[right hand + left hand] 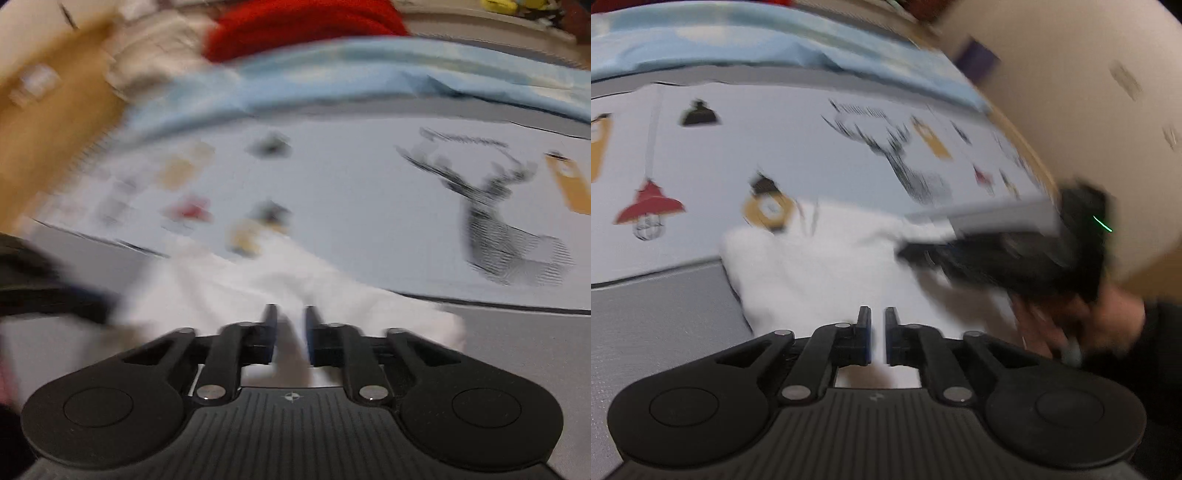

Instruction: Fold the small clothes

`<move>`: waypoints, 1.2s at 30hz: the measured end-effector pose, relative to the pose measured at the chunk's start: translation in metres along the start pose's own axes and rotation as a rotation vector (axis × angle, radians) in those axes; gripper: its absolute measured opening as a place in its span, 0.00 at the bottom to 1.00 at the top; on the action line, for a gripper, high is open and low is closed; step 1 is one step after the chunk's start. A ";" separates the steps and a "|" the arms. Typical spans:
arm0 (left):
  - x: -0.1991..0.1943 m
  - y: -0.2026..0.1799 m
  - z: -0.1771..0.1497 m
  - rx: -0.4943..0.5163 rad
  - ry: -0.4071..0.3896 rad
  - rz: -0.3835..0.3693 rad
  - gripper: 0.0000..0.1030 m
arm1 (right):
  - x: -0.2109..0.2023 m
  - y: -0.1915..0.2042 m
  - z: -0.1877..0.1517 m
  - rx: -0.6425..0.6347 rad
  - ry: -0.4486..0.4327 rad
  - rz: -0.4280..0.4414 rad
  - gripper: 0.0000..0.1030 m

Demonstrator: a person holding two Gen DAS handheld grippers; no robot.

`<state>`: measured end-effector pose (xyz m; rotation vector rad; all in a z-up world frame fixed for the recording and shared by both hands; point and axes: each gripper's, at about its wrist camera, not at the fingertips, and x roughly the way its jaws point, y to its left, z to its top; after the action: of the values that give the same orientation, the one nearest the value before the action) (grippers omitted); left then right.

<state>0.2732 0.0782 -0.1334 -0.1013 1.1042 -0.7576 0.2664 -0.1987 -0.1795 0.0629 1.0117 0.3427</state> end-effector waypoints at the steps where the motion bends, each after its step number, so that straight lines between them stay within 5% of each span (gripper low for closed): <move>1: 0.010 -0.003 -0.007 0.038 0.065 0.033 0.12 | 0.005 -0.001 0.000 0.015 -0.006 -0.029 0.00; 4: 0.025 -0.008 -0.030 0.147 0.185 0.104 0.12 | 0.004 -0.004 0.003 0.053 -0.009 -0.091 0.00; 8: -0.001 -0.010 -0.035 0.145 0.129 0.084 0.13 | -0.012 -0.002 0.005 0.086 -0.037 -0.114 0.00; 12: -0.004 -0.018 -0.048 0.176 0.146 -0.004 0.15 | -0.055 0.002 0.005 0.056 -0.118 0.044 0.15; 15: 0.029 -0.022 -0.074 0.274 0.324 0.115 0.14 | -0.065 0.008 -0.015 -0.022 0.003 0.194 0.32; 17: 0.032 -0.026 -0.084 0.328 0.349 0.144 0.14 | -0.054 0.013 -0.041 -0.124 0.177 0.152 0.32; 19: 0.021 -0.027 -0.079 0.289 0.307 0.109 0.15 | -0.059 0.015 -0.061 -0.222 0.178 0.102 0.32; 23: 0.004 -0.019 -0.068 0.215 0.213 0.102 0.22 | -0.073 -0.004 -0.068 -0.176 0.276 0.081 0.41; 25: 0.001 -0.006 -0.059 0.138 0.163 0.153 0.47 | -0.077 -0.016 -0.071 -0.134 0.281 0.018 0.54; 28: 0.005 0.013 -0.043 -0.009 0.097 0.200 0.70 | -0.086 -0.033 -0.062 0.009 0.173 0.043 0.59; 31: 0.013 0.024 -0.026 -0.140 0.066 0.184 0.73 | -0.074 -0.053 -0.053 0.234 0.107 0.114 0.66; 36: 0.036 0.042 -0.020 -0.293 0.048 0.108 0.73 | -0.030 -0.065 -0.052 0.412 0.191 0.149 0.64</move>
<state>0.2857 0.0943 -0.1889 -0.2703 1.2513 -0.5004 0.2242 -0.2750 -0.1961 0.4874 1.2593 0.2741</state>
